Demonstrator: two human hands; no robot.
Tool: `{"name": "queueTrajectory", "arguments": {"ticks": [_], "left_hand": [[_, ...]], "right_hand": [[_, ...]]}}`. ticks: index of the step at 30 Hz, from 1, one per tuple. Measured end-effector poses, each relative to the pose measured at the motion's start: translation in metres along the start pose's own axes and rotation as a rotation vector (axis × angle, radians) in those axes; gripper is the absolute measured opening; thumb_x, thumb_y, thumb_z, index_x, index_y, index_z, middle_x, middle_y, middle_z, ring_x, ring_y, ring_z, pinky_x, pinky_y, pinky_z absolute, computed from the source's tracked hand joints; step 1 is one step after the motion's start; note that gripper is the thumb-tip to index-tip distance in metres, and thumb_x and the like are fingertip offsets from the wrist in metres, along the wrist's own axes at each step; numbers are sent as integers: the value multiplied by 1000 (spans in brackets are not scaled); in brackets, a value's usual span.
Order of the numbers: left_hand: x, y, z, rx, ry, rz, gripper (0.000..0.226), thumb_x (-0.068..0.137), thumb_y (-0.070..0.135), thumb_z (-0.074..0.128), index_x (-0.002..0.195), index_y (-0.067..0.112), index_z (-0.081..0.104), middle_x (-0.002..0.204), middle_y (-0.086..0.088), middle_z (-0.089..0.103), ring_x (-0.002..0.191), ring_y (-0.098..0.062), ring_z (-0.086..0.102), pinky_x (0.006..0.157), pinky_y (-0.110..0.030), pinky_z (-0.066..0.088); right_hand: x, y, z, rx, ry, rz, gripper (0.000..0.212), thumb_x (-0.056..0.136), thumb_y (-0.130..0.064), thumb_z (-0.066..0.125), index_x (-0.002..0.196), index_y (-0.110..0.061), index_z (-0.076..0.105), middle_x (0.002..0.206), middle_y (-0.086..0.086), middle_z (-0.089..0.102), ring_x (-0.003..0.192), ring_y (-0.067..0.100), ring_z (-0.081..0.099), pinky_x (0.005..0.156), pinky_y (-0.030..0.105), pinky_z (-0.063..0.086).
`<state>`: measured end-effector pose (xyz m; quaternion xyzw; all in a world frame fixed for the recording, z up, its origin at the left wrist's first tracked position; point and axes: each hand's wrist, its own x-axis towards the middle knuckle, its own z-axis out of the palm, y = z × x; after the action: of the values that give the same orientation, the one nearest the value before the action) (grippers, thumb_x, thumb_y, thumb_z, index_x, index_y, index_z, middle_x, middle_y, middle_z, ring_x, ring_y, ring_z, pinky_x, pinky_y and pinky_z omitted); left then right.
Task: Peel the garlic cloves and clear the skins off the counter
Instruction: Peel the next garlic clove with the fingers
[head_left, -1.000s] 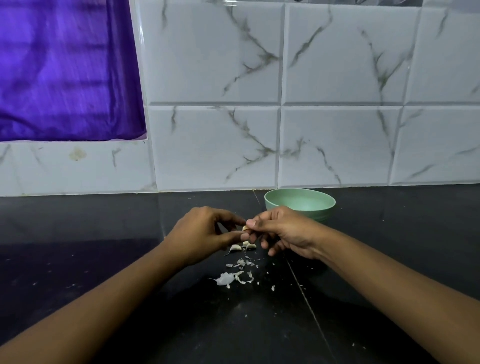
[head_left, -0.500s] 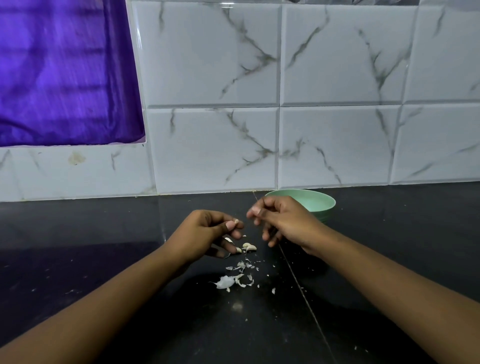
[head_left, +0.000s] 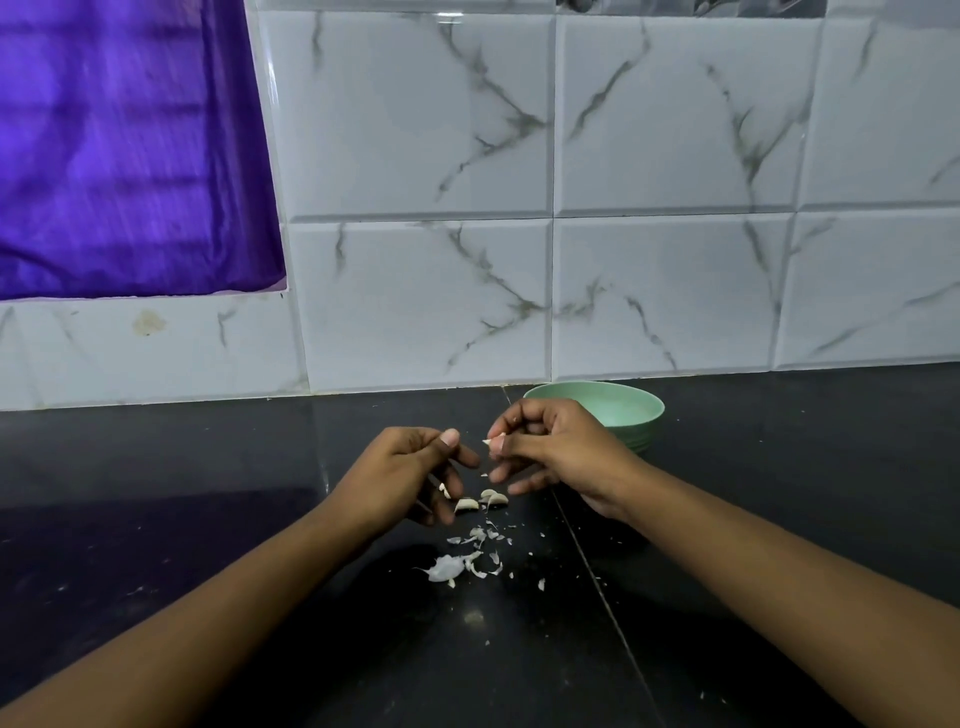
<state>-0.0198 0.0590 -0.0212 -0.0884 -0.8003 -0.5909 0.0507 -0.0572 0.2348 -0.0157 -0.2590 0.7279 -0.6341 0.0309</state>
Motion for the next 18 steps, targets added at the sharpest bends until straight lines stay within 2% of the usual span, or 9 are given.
{"name": "queueTrajectory", "arguments": {"ticks": [2, 5, 7, 9, 13, 16, 18], "left_hand": [[1, -1, -3, 14, 38, 7, 33, 100, 27, 43, 92, 8, 68, 56, 0, 61, 41, -16, 55, 48, -24, 42], [3, 0, -6, 36, 64, 6, 30, 100, 25, 44, 91, 10, 69, 54, 3, 59, 40, -14, 54, 48, -23, 41], [3, 0, -7, 57, 80, 8, 29, 100, 24, 45, 91, 11, 69, 55, 4, 59, 40, -14, 54, 46, -23, 40], [4, -1, -9, 82, 93, 12, 29, 100, 25, 45, 91, 12, 70, 55, 4, 59, 41, -13, 55, 45, -23, 40], [5, -4, -9, 133, 72, 16, 28, 100, 26, 46, 92, 14, 70, 56, 5, 60, 42, -13, 55, 44, -21, 40], [5, -5, -8, 141, 52, 20, 27, 99, 25, 47, 91, 15, 70, 55, 5, 60, 41, -13, 55, 43, -21, 39], [5, -4, -8, 142, 55, 23, 26, 99, 24, 47, 89, 16, 69, 55, 5, 61, 41, -13, 55, 43, -22, 38]], "right_hand": [[0, -2, -3, 92, -31, 42, 9, 88, 0, 61, 85, -8, 58, 69, 6, 69, 60, 15, 69, 53, 24, 55], [-1, -4, -3, 101, -65, 22, 7, 87, 0, 62, 85, -6, 57, 68, 8, 70, 59, 14, 68, 52, 21, 55], [-2, -5, -3, 55, -62, 0, 9, 88, -7, 62, 81, -6, 58, 62, 7, 67, 52, 14, 65, 48, 21, 53], [-2, -7, -3, -5, -61, -15, 19, 91, -16, 60, 75, -7, 56, 55, 7, 63, 44, 14, 60, 43, 22, 49], [-4, -5, -3, -191, -162, 2, 28, 93, -23, 58, 70, -7, 57, 49, 3, 60, 38, 10, 56, 39, 18, 43], [-3, 0, -1, -216, -247, 0, 12, 90, -9, 62, 78, -8, 60, 62, 3, 68, 54, 12, 66, 50, 20, 52], [-2, 2, -2, -208, -258, -11, 9, 87, 0, 63, 83, -9, 62, 71, 4, 70, 67, 14, 70, 59, 21, 56]]}}
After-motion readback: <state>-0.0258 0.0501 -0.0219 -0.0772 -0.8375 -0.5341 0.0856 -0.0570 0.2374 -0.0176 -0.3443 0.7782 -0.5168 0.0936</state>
